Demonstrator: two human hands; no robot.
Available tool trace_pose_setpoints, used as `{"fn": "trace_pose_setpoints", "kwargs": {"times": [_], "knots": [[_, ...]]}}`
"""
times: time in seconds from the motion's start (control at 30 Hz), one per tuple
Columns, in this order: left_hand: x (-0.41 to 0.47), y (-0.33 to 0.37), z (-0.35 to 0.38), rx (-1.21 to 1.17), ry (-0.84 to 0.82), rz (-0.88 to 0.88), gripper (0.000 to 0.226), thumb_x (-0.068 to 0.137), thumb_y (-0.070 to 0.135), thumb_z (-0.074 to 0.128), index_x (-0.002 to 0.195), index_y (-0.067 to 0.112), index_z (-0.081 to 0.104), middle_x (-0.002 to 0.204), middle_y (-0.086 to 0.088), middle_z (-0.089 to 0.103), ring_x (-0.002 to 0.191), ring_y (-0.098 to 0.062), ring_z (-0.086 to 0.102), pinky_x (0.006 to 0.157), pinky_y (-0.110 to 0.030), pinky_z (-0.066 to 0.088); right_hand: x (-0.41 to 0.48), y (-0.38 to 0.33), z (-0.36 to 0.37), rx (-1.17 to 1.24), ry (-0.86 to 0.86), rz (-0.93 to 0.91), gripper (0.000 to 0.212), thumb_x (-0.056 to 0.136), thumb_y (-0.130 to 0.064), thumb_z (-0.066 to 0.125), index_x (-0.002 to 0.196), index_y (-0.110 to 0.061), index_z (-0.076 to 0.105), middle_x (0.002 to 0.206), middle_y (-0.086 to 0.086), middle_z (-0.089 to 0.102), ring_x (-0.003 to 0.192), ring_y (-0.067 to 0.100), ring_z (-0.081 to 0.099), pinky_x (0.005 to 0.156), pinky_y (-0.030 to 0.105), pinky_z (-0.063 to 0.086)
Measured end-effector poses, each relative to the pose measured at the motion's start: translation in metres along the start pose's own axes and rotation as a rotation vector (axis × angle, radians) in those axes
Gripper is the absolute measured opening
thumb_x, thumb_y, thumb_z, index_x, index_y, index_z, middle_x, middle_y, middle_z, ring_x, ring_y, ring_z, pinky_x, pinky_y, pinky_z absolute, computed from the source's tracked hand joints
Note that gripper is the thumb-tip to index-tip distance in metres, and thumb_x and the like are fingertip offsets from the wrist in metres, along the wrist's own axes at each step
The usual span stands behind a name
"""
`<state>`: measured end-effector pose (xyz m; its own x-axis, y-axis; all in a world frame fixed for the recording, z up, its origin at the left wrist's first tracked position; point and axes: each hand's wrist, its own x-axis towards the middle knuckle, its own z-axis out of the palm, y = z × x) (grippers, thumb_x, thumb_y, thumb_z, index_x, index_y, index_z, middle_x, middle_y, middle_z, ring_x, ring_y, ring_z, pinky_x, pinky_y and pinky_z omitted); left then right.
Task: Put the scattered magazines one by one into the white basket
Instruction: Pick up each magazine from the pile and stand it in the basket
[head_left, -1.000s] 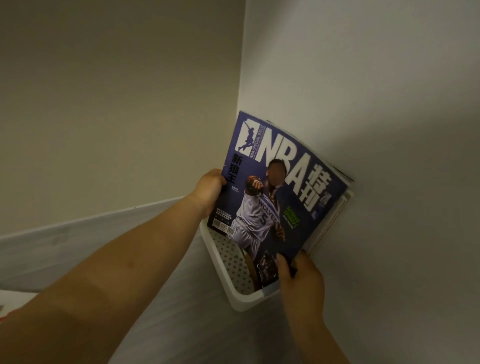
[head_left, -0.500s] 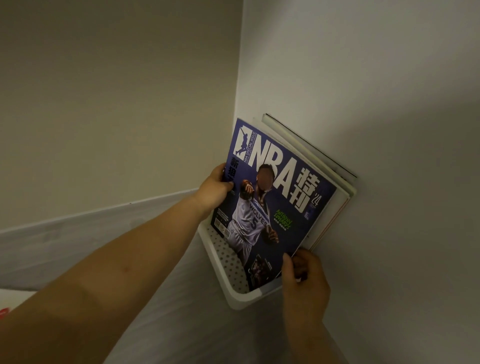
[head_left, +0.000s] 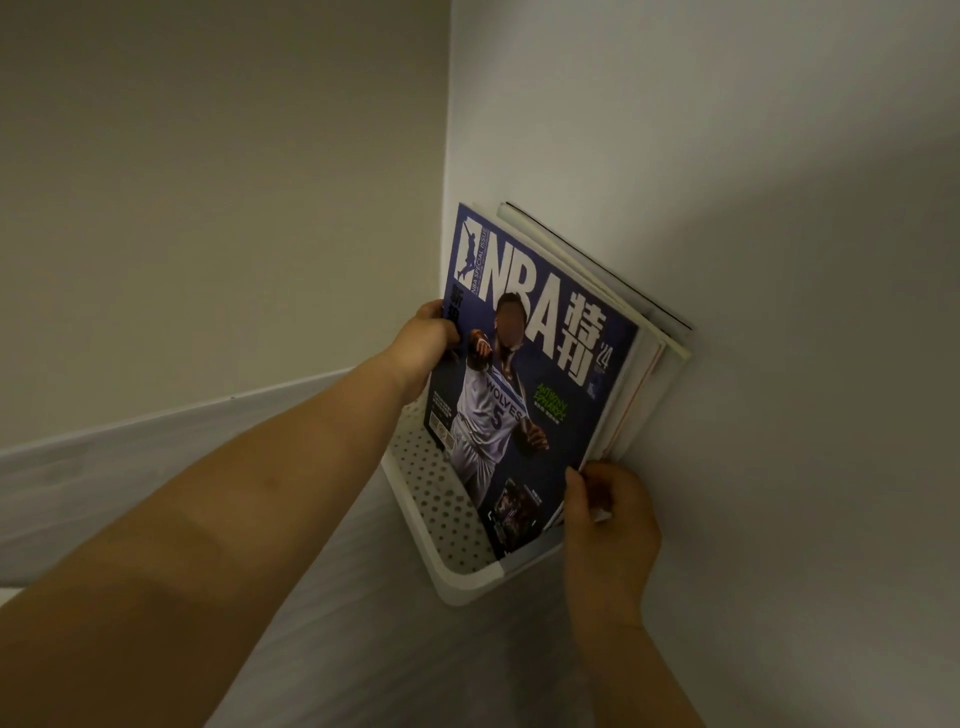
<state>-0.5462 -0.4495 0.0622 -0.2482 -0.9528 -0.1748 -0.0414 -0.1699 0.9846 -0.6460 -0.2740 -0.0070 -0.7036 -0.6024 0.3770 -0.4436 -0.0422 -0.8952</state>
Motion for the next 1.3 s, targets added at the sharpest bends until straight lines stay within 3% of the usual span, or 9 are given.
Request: {"fn": "trace_pose_setpoints", "kwargs": {"times": [0.17, 0.23, 0.33, 0.47, 0.6, 0.73, 0.87, 1.03, 1.3], "knots": [[-0.008, -0.005, 0.011, 0.034, -0.035, 0.050, 0.054, 0.082, -0.011, 0.030, 0.133, 0.006, 0.033, 0.107, -0.008, 0.047, 0.078, -0.016, 0.049, 0.052, -0.012, 0.046, -0.017, 0.002, -0.005, 0.010, 0.056, 0.011, 0.050, 0.074, 0.001, 0.066, 0.116, -0.015, 0.044, 0.113, 0.004, 0.042, 0.105, 0.023, 0.046, 0.093, 0.024, 0.039], [-0.008, -0.007, 0.011, 0.025, -0.037, 0.057, 0.056, 0.081, -0.011, 0.030, 0.134, 0.007, 0.033, 0.110, -0.009, 0.048, 0.090, -0.021, 0.048, 0.058, -0.017, 0.043, -0.028, -0.002, -0.002, 0.005, -0.054, -0.010, 0.074, 0.079, -0.002, 0.061, 0.134, -0.029, 0.019, 0.136, 0.004, 0.031, 0.129, 0.021, 0.031, 0.106, 0.034, 0.028], [-0.008, -0.005, 0.007, 0.036, -0.042, 0.043, 0.057, 0.080, -0.010, 0.030, 0.134, 0.007, 0.035, 0.109, -0.011, 0.049, 0.087, -0.022, 0.049, 0.063, -0.022, 0.042, -0.034, -0.019, 0.011, 0.015, -0.151, 0.023, 0.084, 0.084, -0.008, 0.056, 0.124, -0.046, -0.007, 0.152, 0.005, 0.009, 0.139, 0.017, 0.014, 0.112, 0.034, 0.020], [-0.008, 0.000, 0.004, 0.089, -0.077, 0.039, 0.057, 0.080, -0.011, 0.028, 0.133, 0.007, 0.035, 0.108, -0.011, 0.049, 0.093, -0.025, 0.049, 0.067, -0.024, 0.042, -0.032, -0.028, 0.016, 0.014, -0.139, 0.045, 0.088, 0.084, -0.009, 0.056, 0.125, -0.037, -0.016, 0.154, 0.007, 0.002, 0.141, 0.019, 0.009, 0.116, 0.039, 0.018], [-0.010, 0.000, 0.000, 0.168, -0.138, 0.038, 0.058, 0.081, -0.011, 0.028, 0.135, 0.010, 0.032, 0.113, -0.010, 0.049, 0.096, -0.020, 0.046, 0.066, -0.019, 0.042, -0.031, -0.024, 0.009, -0.102, -0.164, -0.001, 0.092, 0.080, -0.006, 0.060, 0.126, -0.031, -0.015, 0.153, 0.013, 0.008, 0.140, 0.026, 0.013, 0.115, 0.047, 0.020], [-0.024, -0.010, -0.004, 0.199, -0.124, 0.050, 0.056, 0.086, -0.005, 0.036, 0.139, 0.010, 0.026, 0.141, -0.013, 0.041, 0.107, -0.017, 0.042, 0.075, -0.008, 0.041, -0.033, -0.026, 0.002, -0.097, -0.176, -0.005, 0.090, 0.080, -0.005, 0.059, 0.127, -0.033, -0.012, 0.153, 0.012, 0.012, 0.140, 0.025, 0.014, 0.115, 0.048, 0.020], [-0.049, -0.018, -0.021, 0.309, 0.020, 0.107, 0.055, 0.092, 0.014, 0.042, 0.142, 0.014, 0.019, 0.151, -0.008, 0.026, 0.134, -0.022, 0.032, 0.093, -0.022, 0.030, -0.040, -0.028, -0.001, -0.100, -0.148, 0.011, 0.087, 0.080, -0.001, 0.058, 0.132, -0.025, -0.007, 0.153, 0.013, 0.011, 0.140, 0.025, 0.013, 0.115, 0.040, 0.016], [-0.115, -0.032, -0.091, 0.524, 0.125, 0.250, 0.033, 0.091, 0.011, 0.046, 0.123, 0.010, 0.052, 0.133, -0.006, 0.052, 0.122, -0.018, 0.046, 0.092, -0.013, 0.028, -0.066, -0.044, -0.001, -0.070, -0.107, -0.090, 0.069, 0.078, 0.008, 0.056, 0.138, -0.006, 0.023, 0.148, 0.016, 0.024, 0.130, 0.015, 0.021, 0.106, 0.032, 0.021], [-0.257, -0.089, -0.231, 0.516, 0.460, 0.053, 0.021, 0.088, 0.002, 0.049, 0.101, 0.004, 0.065, 0.103, -0.007, 0.065, 0.095, -0.018, 0.057, 0.079, -0.017, 0.035, -0.163, -0.093, 0.049, -0.033, -0.390, -0.211, 0.052, 0.075, 0.010, 0.057, 0.125, 0.002, 0.044, 0.137, 0.021, 0.040, 0.127, 0.032, 0.035, 0.103, 0.035, 0.024]]}}
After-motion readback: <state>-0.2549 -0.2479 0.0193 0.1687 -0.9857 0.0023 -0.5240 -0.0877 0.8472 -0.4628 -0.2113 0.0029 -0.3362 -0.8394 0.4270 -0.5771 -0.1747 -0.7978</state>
